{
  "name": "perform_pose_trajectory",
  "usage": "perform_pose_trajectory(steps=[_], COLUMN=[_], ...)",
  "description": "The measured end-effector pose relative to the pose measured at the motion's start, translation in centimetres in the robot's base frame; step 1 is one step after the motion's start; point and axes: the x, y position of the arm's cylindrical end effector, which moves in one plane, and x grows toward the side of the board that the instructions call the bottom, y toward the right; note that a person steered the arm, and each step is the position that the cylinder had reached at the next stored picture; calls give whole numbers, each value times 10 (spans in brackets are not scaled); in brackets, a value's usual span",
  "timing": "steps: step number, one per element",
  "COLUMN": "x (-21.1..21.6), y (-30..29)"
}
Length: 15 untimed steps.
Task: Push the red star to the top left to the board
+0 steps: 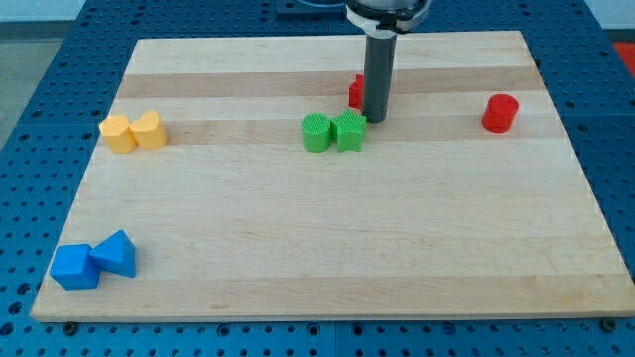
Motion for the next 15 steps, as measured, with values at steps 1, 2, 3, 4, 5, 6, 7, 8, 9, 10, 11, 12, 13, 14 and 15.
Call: perform_pose_trajectory(steps=[1, 2, 3, 4, 5, 6, 7, 8, 9, 10, 11, 12, 13, 14, 15], x=[-6, -16, -33, -34, -45, -66, -69, -70, -77, -86, -91, -92, -99, -109, -109], y=[3, 6, 0, 1, 3, 1, 0, -15, -45, -63, -65, -58, -57, -61, -84])
